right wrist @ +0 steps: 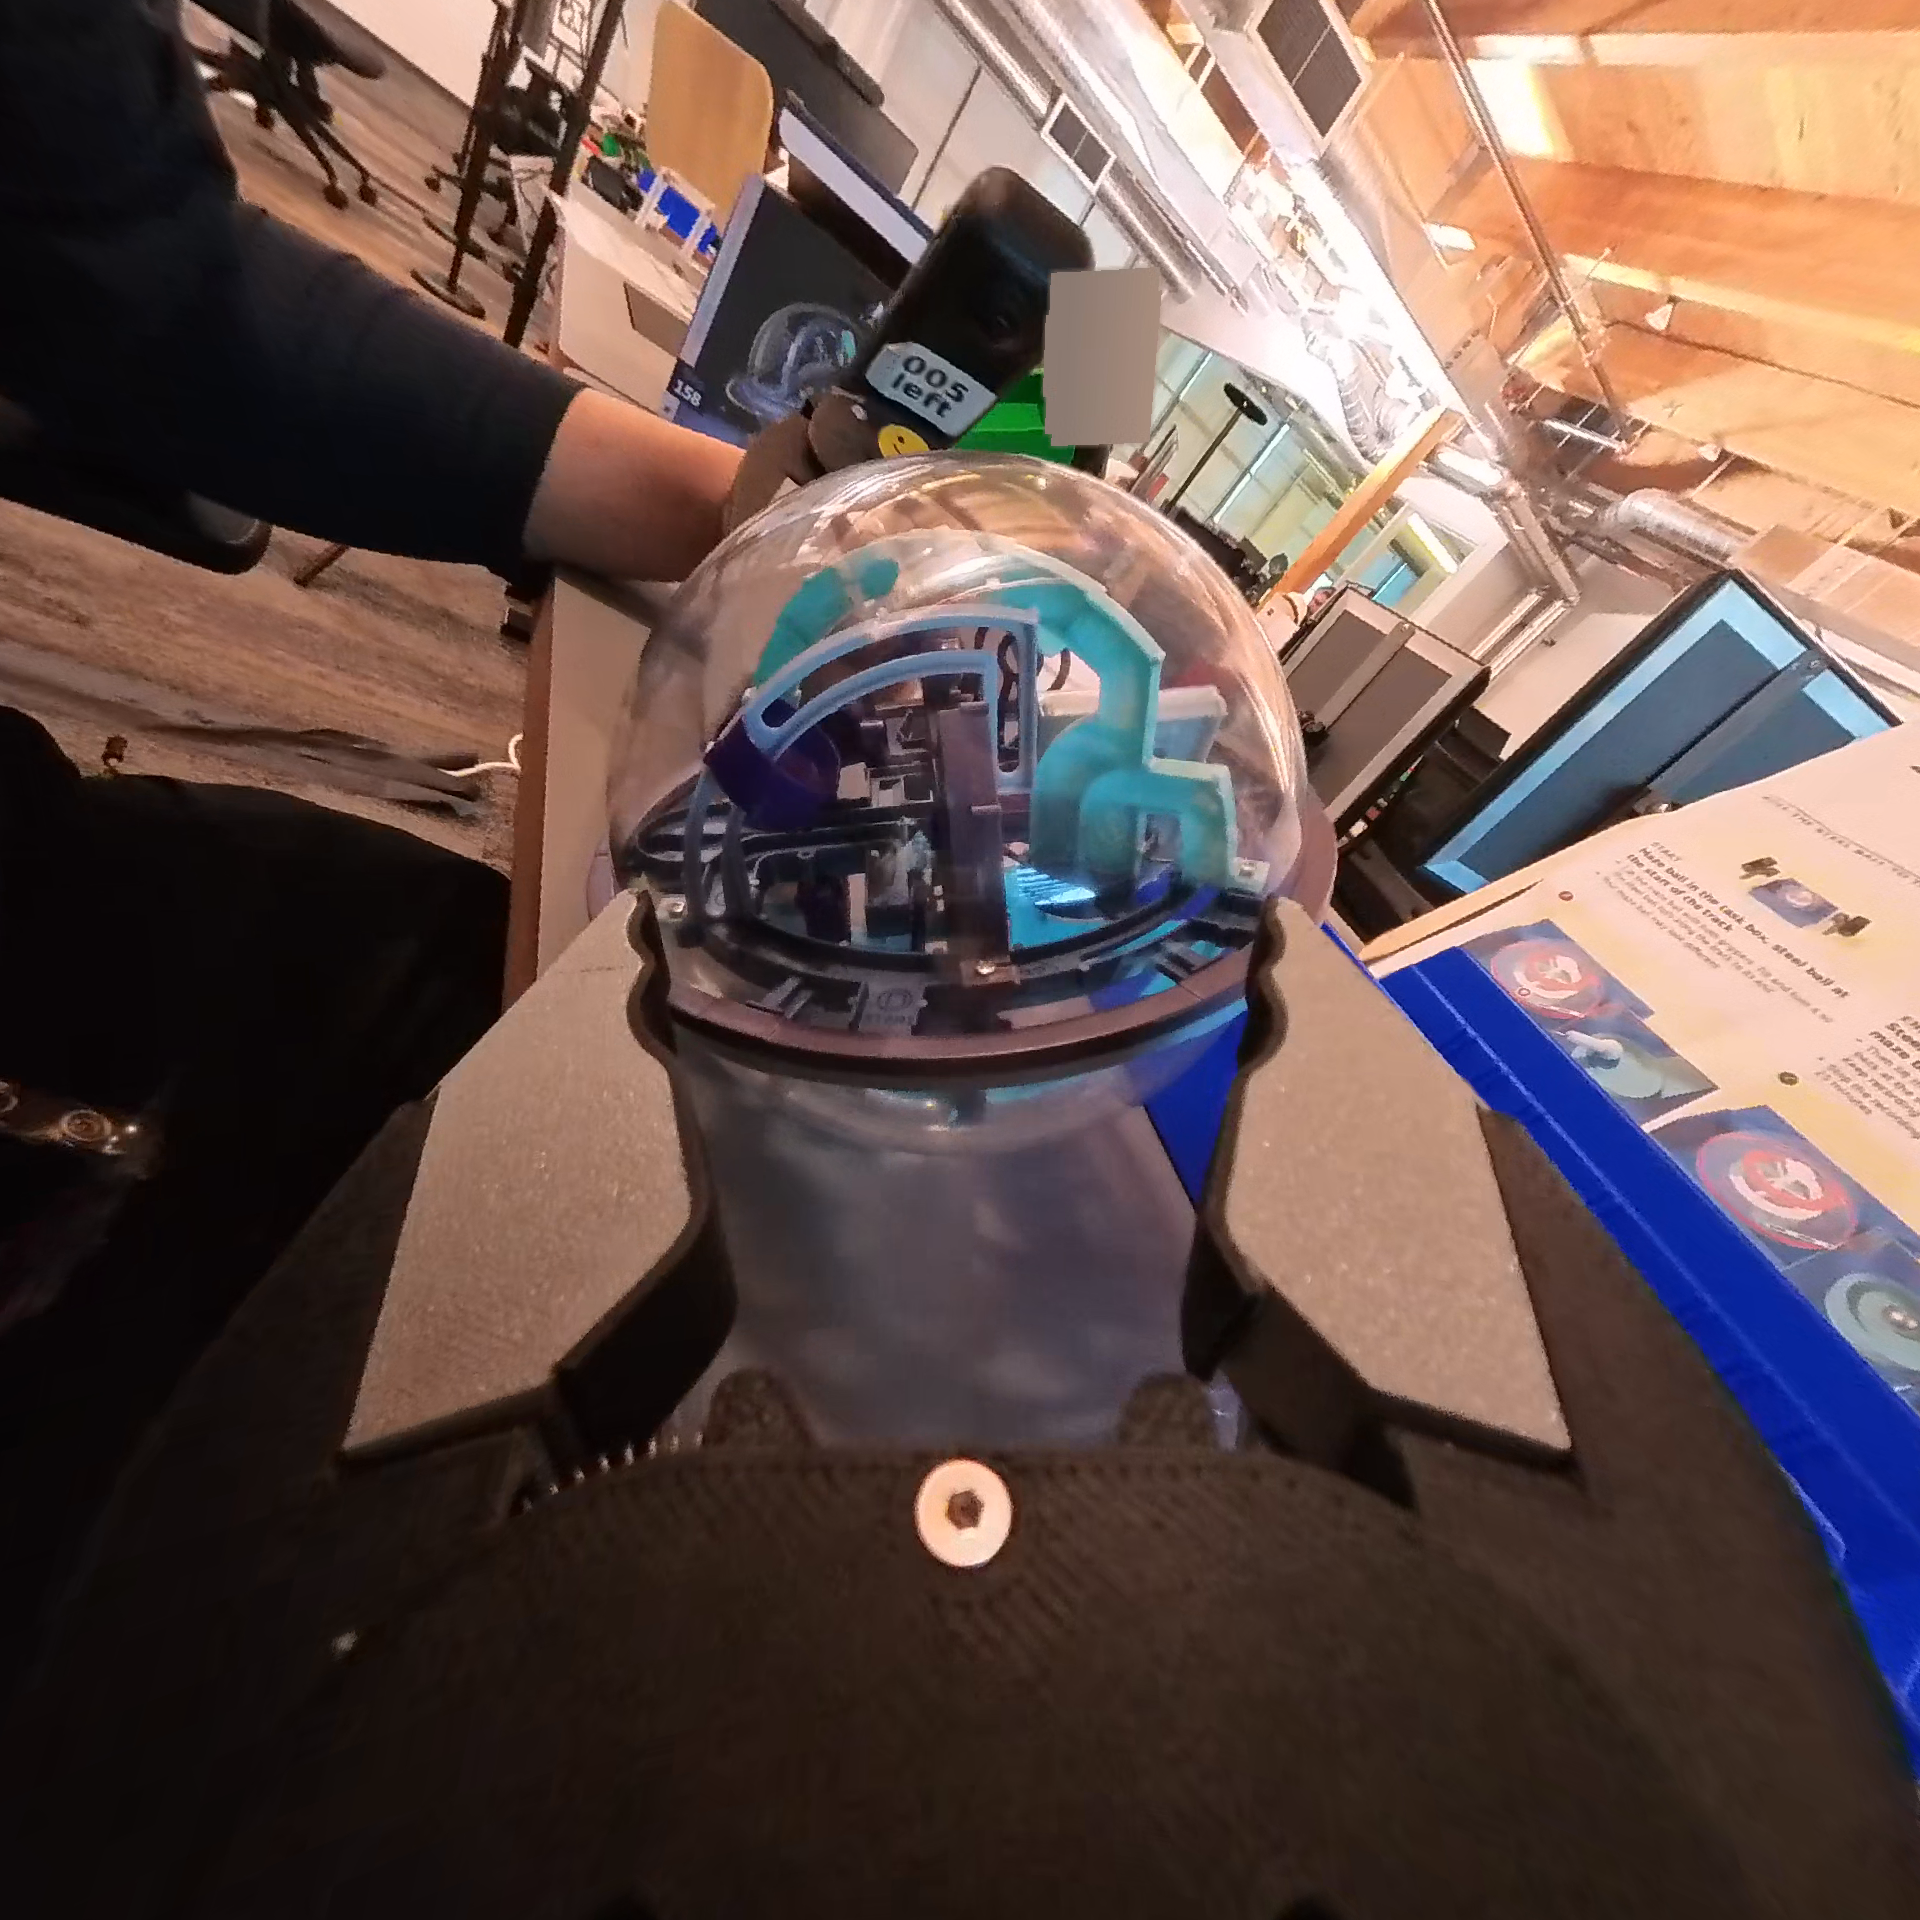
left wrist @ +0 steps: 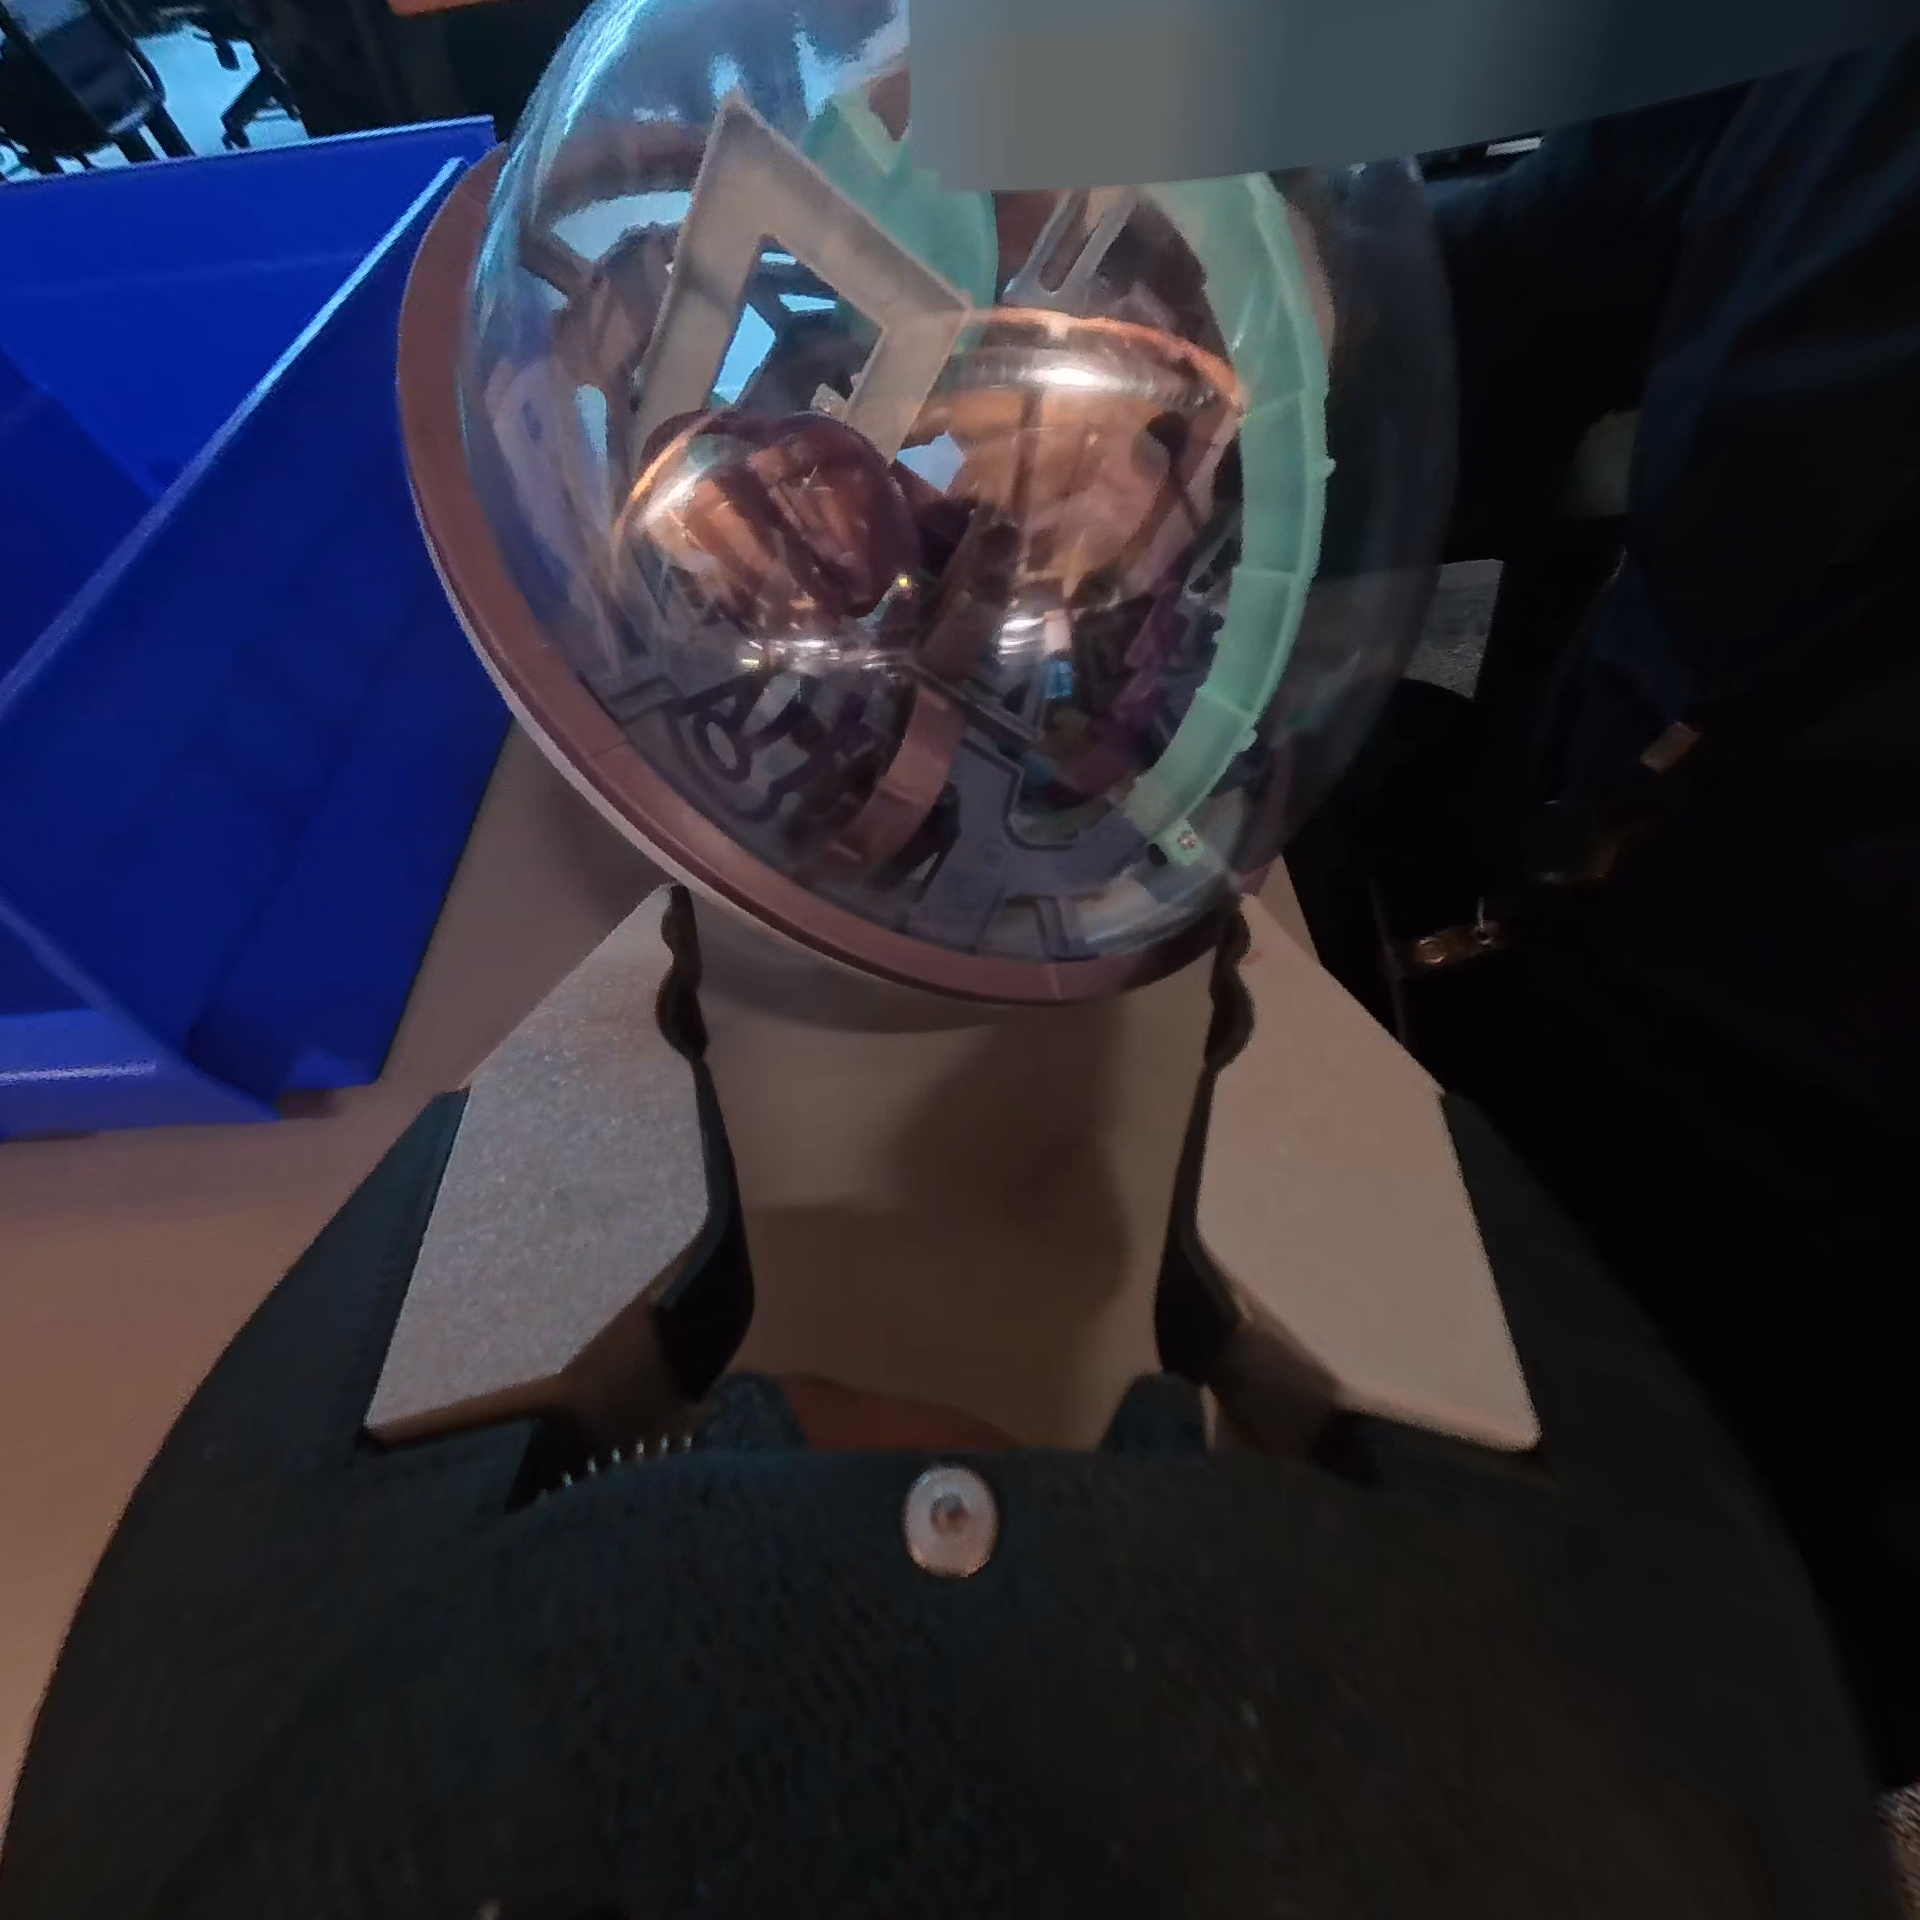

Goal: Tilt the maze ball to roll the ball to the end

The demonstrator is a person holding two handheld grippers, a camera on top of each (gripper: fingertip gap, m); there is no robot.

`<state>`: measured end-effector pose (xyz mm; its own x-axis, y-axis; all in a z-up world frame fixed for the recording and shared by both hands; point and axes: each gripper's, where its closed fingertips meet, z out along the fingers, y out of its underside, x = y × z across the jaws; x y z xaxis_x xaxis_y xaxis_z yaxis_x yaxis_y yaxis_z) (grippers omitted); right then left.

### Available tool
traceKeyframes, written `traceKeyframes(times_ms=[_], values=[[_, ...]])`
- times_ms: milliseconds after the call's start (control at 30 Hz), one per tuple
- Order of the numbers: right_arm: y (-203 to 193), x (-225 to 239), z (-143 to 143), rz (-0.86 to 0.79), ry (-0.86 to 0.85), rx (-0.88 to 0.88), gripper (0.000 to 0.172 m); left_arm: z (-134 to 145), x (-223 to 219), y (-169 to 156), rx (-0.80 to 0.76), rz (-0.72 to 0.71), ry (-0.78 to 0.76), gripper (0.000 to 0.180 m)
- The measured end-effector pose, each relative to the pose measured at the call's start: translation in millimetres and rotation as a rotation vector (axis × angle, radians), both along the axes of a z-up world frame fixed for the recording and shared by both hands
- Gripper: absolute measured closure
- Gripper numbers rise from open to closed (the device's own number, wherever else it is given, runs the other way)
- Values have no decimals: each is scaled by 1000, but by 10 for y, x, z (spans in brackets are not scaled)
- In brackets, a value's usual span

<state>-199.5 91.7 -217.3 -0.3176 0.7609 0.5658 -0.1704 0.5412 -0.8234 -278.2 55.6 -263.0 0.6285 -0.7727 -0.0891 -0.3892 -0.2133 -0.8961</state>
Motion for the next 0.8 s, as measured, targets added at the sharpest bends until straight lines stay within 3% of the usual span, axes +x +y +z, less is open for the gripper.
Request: traceKeyframes(times_ms=[800], values=[[35,-11,11,0,-2,-18,63,-21,-10,28,-8,22,12,87]])
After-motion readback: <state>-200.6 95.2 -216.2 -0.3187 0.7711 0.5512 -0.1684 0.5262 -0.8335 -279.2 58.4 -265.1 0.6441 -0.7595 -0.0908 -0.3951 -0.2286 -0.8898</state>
